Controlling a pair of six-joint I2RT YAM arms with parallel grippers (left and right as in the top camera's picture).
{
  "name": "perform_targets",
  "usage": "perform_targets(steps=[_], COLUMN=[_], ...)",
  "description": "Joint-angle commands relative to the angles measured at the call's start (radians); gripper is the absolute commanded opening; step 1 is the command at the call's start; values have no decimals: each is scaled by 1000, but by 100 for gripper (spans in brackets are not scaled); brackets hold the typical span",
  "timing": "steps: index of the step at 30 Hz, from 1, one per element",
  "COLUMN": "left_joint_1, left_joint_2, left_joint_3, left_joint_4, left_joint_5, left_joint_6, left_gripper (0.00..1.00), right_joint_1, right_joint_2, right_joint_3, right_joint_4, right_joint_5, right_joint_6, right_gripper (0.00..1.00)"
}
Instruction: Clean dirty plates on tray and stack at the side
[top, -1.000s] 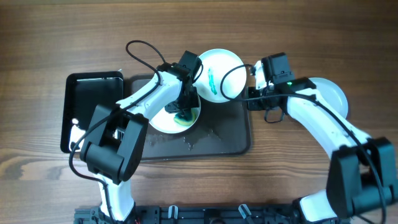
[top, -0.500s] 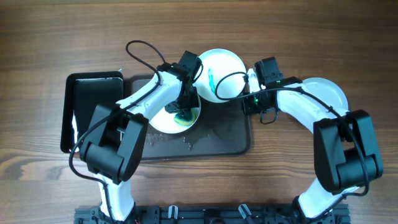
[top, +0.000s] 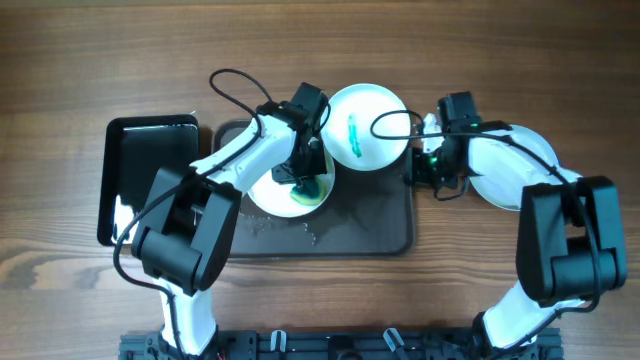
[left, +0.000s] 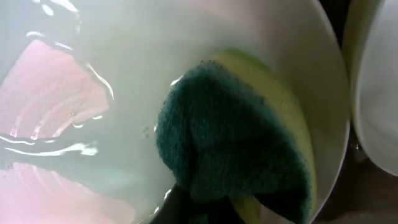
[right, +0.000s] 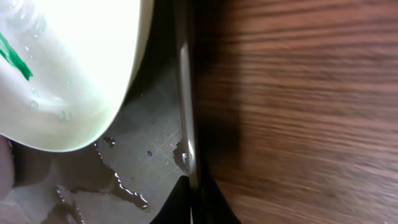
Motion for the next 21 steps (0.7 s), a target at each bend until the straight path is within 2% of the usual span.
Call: perform_targets(steps=[1, 4, 8, 12, 16, 21], left_joint_1=[6, 6, 11, 61, 130, 145], left_joint_2=[48, 48, 46, 36, 29, 29], left_joint_3=[38, 117, 268, 390, 410, 410], left_joint_4=[-66, -125, -286, -406, -431, -423], left_joint_5=[-18, -18, -24, -26, -26, -27], left_joint_6=[9, 13, 66, 66, 97, 118], left_gripper=[4, 4, 4, 4, 4, 4], right_joint_1=[-85, -95, -94, -72, -66, -62], right_joint_2=[-10, -40, -77, -121, -116, -93], right_joint_3=[-10, 4, 104, 201, 203, 202], right_joint_4=[-16, -54, -206, -319, -325, -299], right_joint_5=[86, 80, 17, -37, 34, 69], right_joint_6=[-17, -57, -87, -107, -101, -111], right_gripper=[4, 4, 4, 4, 4, 5])
